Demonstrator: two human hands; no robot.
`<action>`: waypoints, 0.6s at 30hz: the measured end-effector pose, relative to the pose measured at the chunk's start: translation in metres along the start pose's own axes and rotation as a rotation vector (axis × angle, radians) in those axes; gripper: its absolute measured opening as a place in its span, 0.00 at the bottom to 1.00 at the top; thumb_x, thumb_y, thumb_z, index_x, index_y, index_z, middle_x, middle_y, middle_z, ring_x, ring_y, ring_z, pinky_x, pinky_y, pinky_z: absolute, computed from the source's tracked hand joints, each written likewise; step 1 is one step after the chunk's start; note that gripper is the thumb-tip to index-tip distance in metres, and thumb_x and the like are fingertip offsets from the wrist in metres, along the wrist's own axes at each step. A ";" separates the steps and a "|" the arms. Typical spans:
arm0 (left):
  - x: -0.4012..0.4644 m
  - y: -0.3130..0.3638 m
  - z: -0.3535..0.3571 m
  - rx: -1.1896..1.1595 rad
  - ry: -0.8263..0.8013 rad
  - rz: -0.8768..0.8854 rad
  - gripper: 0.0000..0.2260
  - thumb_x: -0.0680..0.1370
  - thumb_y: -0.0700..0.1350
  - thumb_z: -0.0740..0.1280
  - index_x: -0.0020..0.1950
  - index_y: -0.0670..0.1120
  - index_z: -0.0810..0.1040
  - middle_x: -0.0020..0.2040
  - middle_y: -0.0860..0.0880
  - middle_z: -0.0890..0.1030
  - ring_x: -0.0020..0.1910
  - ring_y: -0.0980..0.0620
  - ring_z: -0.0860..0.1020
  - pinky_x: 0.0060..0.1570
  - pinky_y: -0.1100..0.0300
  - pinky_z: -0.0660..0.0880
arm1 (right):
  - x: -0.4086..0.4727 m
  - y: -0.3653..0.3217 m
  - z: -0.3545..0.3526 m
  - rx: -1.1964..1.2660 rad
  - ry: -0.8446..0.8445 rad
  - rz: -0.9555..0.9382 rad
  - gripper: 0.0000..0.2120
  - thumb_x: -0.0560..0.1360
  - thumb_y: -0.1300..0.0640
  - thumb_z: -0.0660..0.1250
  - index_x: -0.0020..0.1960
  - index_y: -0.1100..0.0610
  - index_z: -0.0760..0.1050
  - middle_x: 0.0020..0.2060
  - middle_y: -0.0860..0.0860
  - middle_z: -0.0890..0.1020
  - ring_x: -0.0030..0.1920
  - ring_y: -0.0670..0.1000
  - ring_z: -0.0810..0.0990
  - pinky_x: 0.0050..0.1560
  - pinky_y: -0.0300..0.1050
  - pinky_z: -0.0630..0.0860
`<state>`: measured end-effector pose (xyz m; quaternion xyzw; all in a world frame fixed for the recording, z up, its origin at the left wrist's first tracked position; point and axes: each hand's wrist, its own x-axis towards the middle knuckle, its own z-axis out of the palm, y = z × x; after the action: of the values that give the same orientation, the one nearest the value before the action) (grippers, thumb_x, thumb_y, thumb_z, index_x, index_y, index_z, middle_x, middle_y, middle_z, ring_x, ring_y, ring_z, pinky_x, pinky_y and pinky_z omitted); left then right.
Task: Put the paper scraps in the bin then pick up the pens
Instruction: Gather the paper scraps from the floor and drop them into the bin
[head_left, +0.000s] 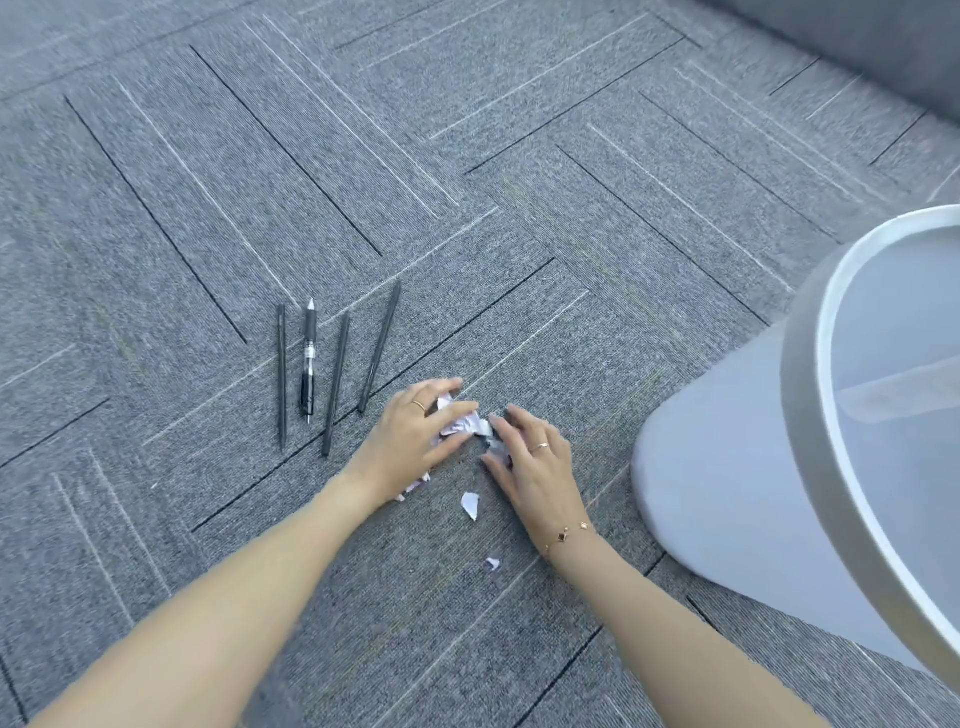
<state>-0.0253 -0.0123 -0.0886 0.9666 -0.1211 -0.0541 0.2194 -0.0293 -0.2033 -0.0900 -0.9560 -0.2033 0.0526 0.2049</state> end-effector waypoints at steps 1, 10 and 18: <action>0.004 -0.002 0.002 -0.013 0.050 -0.003 0.20 0.77 0.59 0.54 0.63 0.52 0.73 0.67 0.49 0.70 0.67 0.52 0.64 0.67 0.47 0.64 | 0.009 0.002 0.001 0.008 0.041 -0.012 0.22 0.75 0.44 0.56 0.64 0.54 0.72 0.60 0.55 0.76 0.57 0.53 0.71 0.59 0.53 0.74; 0.035 -0.019 -0.002 -0.064 0.217 0.056 0.14 0.77 0.52 0.59 0.51 0.43 0.77 0.46 0.47 0.77 0.45 0.50 0.74 0.43 0.58 0.75 | 0.057 0.006 -0.001 -0.065 0.198 -0.119 0.11 0.75 0.52 0.58 0.46 0.54 0.76 0.38 0.50 0.78 0.33 0.50 0.79 0.22 0.41 0.72; 0.060 -0.007 -0.021 0.138 0.181 -0.004 0.12 0.77 0.45 0.57 0.35 0.43 0.71 0.30 0.49 0.71 0.26 0.50 0.72 0.23 0.58 0.70 | 0.090 -0.010 -0.020 -0.162 -0.126 0.026 0.11 0.81 0.54 0.51 0.44 0.59 0.65 0.28 0.51 0.73 0.27 0.57 0.77 0.23 0.42 0.64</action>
<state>0.0375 -0.0133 -0.0755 0.9805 -0.1021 0.0416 0.1625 0.0529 -0.1650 -0.0692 -0.9668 -0.2071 0.0985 0.1130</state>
